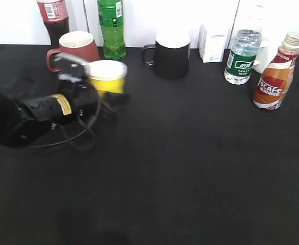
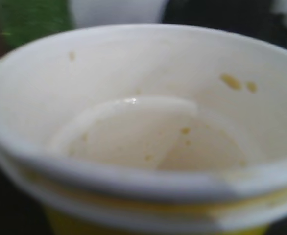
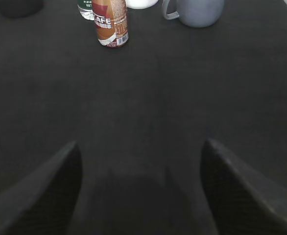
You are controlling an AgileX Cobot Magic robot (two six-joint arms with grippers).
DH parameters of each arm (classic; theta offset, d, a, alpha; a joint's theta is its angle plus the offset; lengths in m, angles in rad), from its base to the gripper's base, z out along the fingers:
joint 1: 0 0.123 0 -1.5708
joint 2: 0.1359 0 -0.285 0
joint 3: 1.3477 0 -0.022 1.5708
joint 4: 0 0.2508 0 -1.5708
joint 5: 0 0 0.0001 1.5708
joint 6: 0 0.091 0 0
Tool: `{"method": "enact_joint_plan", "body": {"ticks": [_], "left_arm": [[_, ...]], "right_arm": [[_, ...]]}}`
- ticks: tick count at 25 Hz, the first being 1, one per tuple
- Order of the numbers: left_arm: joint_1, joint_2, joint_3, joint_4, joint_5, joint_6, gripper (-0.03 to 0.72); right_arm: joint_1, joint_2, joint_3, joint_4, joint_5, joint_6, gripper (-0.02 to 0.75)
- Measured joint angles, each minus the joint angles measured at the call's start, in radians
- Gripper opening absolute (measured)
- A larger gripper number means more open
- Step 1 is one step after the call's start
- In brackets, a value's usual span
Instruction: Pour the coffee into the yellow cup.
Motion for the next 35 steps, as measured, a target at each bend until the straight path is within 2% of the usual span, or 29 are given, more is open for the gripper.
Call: {"method": "enact_joint_plan", "body": {"ticks": [2,4,6,10,12,17,22,26,29,31,32,35], "left_arm": [[-0.001,-0.032,-0.020,0.234,-0.057,-0.148,0.438],[-0.006,-0.033,-0.081,0.381,-0.134,-0.243,0.438],[-0.040,-0.034,-0.133,0.488,-0.158,-0.300,0.438],[-0.086,-0.035,-0.139,0.611,-0.222,-0.336,0.438],[-0.086,-0.035,-0.139,0.648,-0.222,-0.337,0.438],[-0.086,-0.035,-0.139,0.659,-0.220,-0.340,0.435],[-0.086,-0.035,-0.139,0.659,-0.230,-0.340,0.435],[-0.086,-0.035,-0.139,0.659,-0.236,-0.340,0.435],[-0.086,-0.035,-0.139,0.659,-0.236,-0.340,0.435],[-0.086,-0.035,-0.139,0.659,-0.236,-0.340,0.435],[-0.086,-0.035,-0.139,0.659,-0.236,-0.340,0.435],[-0.086,-0.035,-0.139,0.659,-0.236,-0.340,0.435]], "right_arm": [[0.000,0.000,0.000,0.000,0.000,0.000,0.587],[0.000,0.000,0.000,0.000,0.000,0.000,0.587],[0.000,0.000,0.000,0.000,0.000,0.000,0.587],[0.000,0.000,0.000,0.000,0.000,0.000,0.587],[0.000,0.000,0.000,0.000,0.000,0.000,0.587],[0.000,0.000,0.000,0.000,0.000,0.000,0.587],[0.000,0.008,-0.009,0.070,-0.025,0.000,0.587],[0.000,0.302,-0.021,0.072,-0.460,-0.004,0.587],[0.000,0.585,-0.012,0.072,-0.852,-0.067,0.587],[0.000,0.739,0.054,0.078,-1.137,-0.067,0.587],[0.000,0.810,0.091,0.078,-1.241,-0.067,0.587],[0.000,1.060,0.175,0.078,-1.417,-0.031,0.587]]}}
